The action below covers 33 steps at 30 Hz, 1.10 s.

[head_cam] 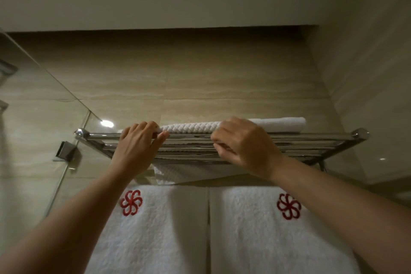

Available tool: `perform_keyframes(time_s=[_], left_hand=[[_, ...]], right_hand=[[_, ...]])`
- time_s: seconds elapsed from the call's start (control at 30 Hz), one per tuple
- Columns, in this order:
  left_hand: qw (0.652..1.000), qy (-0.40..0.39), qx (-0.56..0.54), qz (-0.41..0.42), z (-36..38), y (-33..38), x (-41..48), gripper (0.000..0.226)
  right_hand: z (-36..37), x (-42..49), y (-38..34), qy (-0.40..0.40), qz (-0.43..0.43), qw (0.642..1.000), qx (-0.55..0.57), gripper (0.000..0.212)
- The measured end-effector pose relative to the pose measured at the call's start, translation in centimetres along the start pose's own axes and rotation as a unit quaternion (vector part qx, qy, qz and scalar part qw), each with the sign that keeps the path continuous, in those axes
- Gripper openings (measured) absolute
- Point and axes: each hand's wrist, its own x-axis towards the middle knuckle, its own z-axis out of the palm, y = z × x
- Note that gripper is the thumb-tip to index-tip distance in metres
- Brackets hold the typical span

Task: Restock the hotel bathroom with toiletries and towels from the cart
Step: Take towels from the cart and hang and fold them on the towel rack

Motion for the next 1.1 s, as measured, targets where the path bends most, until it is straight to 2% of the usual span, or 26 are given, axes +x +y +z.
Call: perform_keyframes(time_s=[0.07, 0.13, 0.2, 0.27, 0.33, 0.43, 0.53, 0.67, 0.77, 0.83, 0.97, 1.1], left_hand=[[1.0, 0.008, -0.024, -0.018, 0.0, 0.0, 0.1, 0.044], [0.998, 0.021, -0.042, -0.039, 0.1, 0.2, 0.1, 0.03], [0.996, 0.025, -0.059, -0.056, 0.0, 0.5, 0.2, 0.024], [0.993, 0.021, -0.087, -0.073, -0.5, 1.0, 0.5, 0.022], [0.989, 0.023, -0.115, -0.092, -0.9, 1.6, 0.7, 0.021], [0.988, 0.064, -0.107, -0.09, -1.1, 2.5, 0.7, 0.02], [0.988, 0.119, -0.069, -0.067, -1.5, 3.5, 0.3, 0.014], [0.988, 0.146, -0.028, -0.042, -1.8, 4.3, -0.9, 0.013], [0.992, 0.116, -0.008, -0.051, -1.9, 5.4, -2.1, 0.028], [0.995, 0.066, 0.026, -0.064, -1.8, 6.2, -2.9, 0.042], [0.991, -0.037, 0.081, -0.098, -1.4, 7.5, -3.3, 0.055], [0.995, -0.057, 0.073, -0.048, -2.0, 10.1, -2.9, 0.057]], right_hand=[[-0.6, 0.5, 0.7, -0.05, 0.069, 0.994, -0.067, 0.027], [-1.2, 0.1, 1.9, -0.172, 0.173, 0.966, -0.09, 0.045], [-1.7, -0.8, 3.2, -0.256, 0.249, 0.928, -0.101, 0.045], [-2.2, -1.2, 4.2, -0.278, 0.294, 0.912, -0.063, 0.038], [-2.3, -1.2, 4.9, -0.286, 0.316, 0.905, -0.007, 0.034], [-2.2, -1.4, 5.3, -0.271, 0.318, 0.909, 0.003, 0.032], [-1.9, -3.0, 5.8, -0.217, 0.319, 0.922, 0.017, 0.032], [-1.6, -4.3, 5.2, -0.127, 0.303, 0.944, 0.01, 0.027], [-1.5, -4.3, 4.7, -0.134, 0.31, 0.941, -0.007, 0.031], [-1.7, -4.6, 4.4, -0.147, 0.309, 0.94, -0.016, 0.034], [-2.0, -5.3, 3.7, -0.157, 0.305, 0.939, -0.022, 0.039], [-3.3, -4.7, 3.0, -0.174, 0.306, 0.936, -0.019, 0.042]])
